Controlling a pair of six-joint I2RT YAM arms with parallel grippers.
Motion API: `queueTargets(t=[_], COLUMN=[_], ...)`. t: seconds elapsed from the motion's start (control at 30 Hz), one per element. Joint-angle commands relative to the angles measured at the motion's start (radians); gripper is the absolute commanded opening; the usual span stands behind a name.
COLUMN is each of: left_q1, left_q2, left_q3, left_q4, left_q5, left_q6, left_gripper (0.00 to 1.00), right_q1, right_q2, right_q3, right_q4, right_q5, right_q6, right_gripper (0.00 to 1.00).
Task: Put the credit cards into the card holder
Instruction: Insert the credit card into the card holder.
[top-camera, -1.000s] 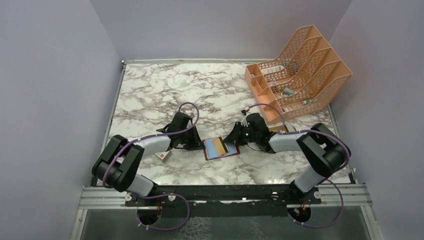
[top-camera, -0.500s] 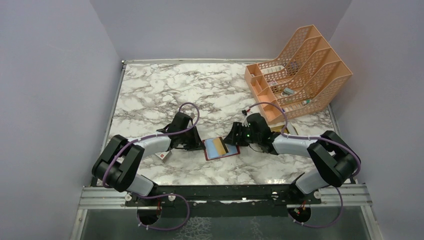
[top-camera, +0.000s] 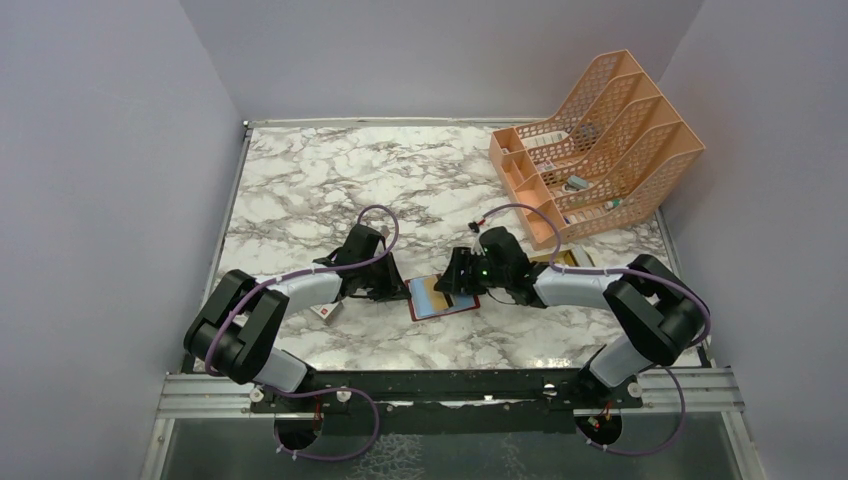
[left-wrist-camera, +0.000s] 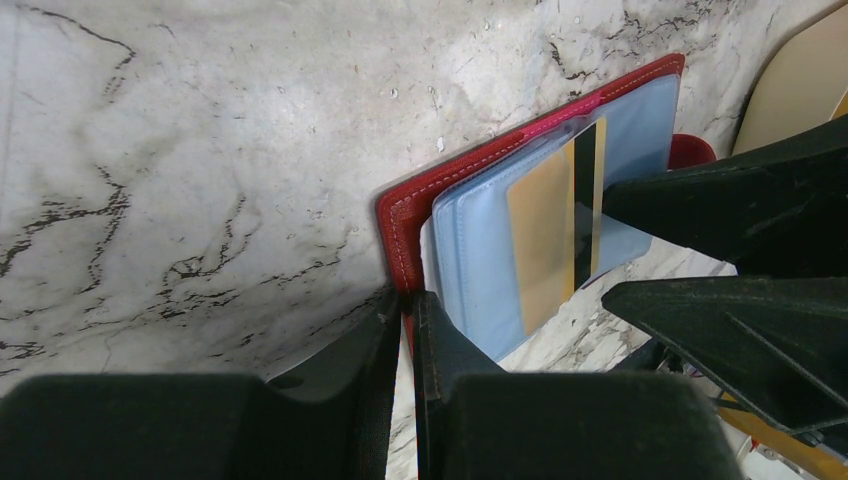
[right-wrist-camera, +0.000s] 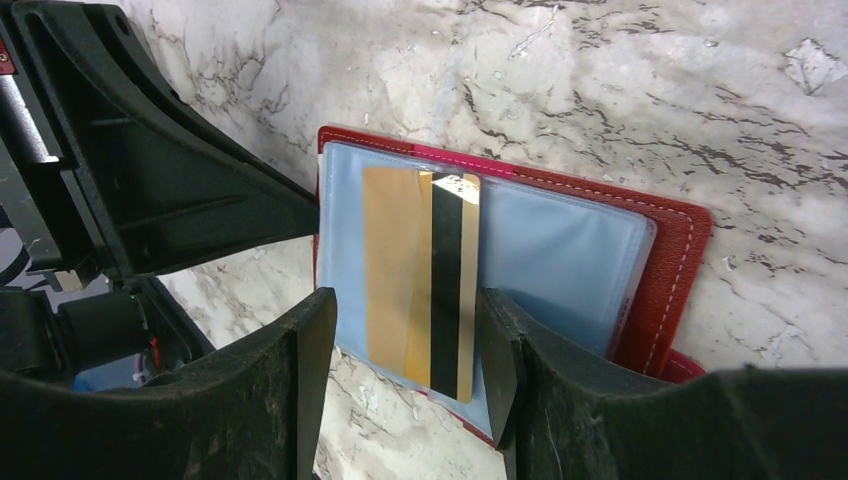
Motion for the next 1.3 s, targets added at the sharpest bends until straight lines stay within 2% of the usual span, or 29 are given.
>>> queueTargets(t=[0.0, 0.33, 0.8, 0.87, 1.03, 1.07, 1.27], left_q1=[-0.008, -0.010, -0.015, -0.015, -0.015, -0.015, -0.015], left_q2=[-0.006, -0.002, 0.000, -0.012, -0.041, -0.065, -0.136], left_q3=[-0.015, -0.008, 0.016, 0.018, 0.036, 0.046, 0.060], left_q4=[-0.041, -0.041, -0.021, -0.023, -0.046, -0.049, -0.068], left_q5=[0.001, 0.000, -0.003, -0.008, -0.022, -0.028, -0.049], left_q6=[0.007, 0.006, -0.011, -0.014, -0.005, 0.011, 0.033], left_gripper=[0.15, 0.15, 0.15, 0.15, 0.25, 0.30, 0.42], right_q1=[0.011, 0.030, 0.048, 0.049, 0.048, 0.046, 0.045], right_q2=[0.022, 0.079, 0.095, 0.076, -0.006, -0.049, -0.142], right_q3=[0.023, 0.059, 0.107, 0.126, 0.189, 0.255, 0.373], right_q4=[0.034, 0.073, 0.022, -0.037, -0.223, -0.361, -0.614], right_q5=[-0.042, -0.087, -0.060, -0.018, 0.155, 0.264, 0.558], right_q6=[0.020, 0.047, 0.036, 0.008, -0.124, -0.221, -0.379], right_gripper=[0.54, 0.54, 0.49, 0.49, 0.50, 0.53, 0.54])
